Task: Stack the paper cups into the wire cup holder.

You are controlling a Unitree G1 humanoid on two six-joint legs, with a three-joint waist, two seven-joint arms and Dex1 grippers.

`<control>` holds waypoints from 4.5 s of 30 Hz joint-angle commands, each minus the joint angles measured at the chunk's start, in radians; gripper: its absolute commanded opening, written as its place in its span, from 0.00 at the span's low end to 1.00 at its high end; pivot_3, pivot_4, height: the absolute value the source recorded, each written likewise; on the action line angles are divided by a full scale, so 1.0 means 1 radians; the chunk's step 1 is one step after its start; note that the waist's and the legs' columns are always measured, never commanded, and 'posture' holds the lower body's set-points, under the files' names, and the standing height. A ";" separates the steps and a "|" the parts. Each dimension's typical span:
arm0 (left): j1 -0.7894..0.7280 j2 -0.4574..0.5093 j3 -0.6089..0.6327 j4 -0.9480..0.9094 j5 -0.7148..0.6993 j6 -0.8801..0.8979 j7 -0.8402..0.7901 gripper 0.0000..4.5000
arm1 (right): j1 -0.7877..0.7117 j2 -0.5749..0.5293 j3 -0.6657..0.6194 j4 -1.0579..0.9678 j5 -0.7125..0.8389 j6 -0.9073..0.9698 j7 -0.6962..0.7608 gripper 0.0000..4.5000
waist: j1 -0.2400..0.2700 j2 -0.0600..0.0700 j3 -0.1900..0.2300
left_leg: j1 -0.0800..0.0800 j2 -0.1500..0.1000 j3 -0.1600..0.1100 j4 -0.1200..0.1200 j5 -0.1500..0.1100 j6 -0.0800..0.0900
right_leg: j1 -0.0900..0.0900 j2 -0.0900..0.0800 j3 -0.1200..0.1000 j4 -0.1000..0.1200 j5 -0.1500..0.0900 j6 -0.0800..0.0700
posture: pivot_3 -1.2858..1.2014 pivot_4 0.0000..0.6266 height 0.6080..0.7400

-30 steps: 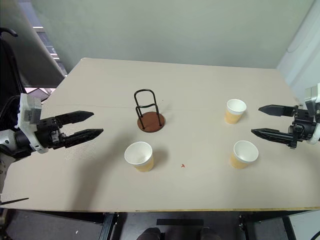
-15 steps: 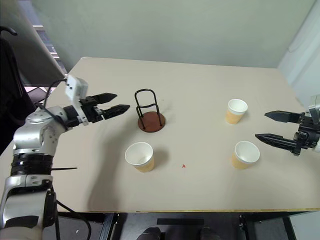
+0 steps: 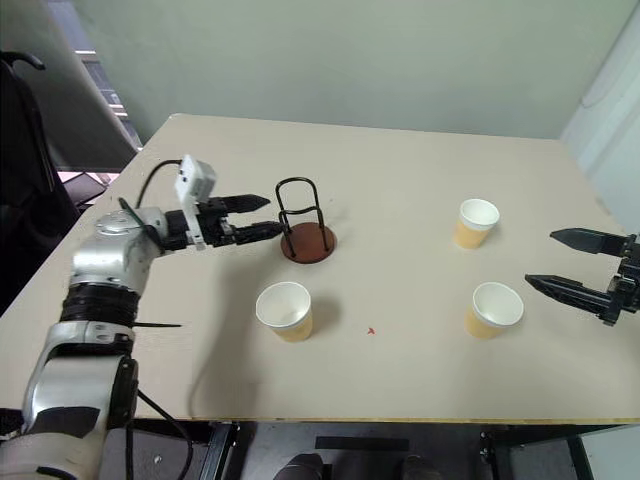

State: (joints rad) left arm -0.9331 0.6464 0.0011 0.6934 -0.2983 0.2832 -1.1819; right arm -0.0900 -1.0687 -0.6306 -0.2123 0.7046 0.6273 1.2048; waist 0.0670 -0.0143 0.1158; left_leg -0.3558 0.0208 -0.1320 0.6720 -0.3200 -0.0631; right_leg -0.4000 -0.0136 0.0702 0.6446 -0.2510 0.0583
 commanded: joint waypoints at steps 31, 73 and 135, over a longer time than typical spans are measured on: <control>-0.139 -0.114 0.011 0.081 0.069 -0.177 -0.091 0.01 | 0.042 0.000 -0.075 -0.055 0.027 0.006 -0.059 1.00 | 0.000 0.000 0.000 | -0.005 -0.006 0.003 0.010 -0.004 0.007 | -0.001 0.003 0.012 -0.002 0.001 0.014 | 0.52 0.24 1.00; 0.277 -0.104 -0.371 -1.004 -0.040 0.447 0.081 0.01 | -0.006 0.017 0.110 -0.169 0.067 0.019 -0.062 1.00 | -0.002 0.000 0.000 | 0.004 -0.007 0.006 0.011 -0.005 0.010 | 0.006 -0.002 0.015 0.000 0.003 0.016 | 0.52 0.24 1.00; 0.716 0.346 0.516 -1.145 -0.569 0.460 -0.044 0.93 | -0.266 -0.054 0.686 0.174 -0.480 -0.319 0.136 0.47 | -0.014 0.000 0.000 | 0.006 -0.003 0.002 0.003 -0.006 0.011 | 0.002 -0.007 0.015 0.001 0.000 0.010 | 0.52 0.24 1.00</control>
State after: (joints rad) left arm -0.2304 0.9745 0.4666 -0.4332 -0.8451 0.7493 -1.2255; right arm -0.3398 -1.1115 0.0696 -0.0412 0.2298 0.3235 1.3300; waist 0.0531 -0.0139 0.1158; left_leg -0.3495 0.0182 -0.1300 0.6751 -0.3258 -0.0517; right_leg -0.3980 -0.0209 0.0853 0.6452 -0.2515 0.0677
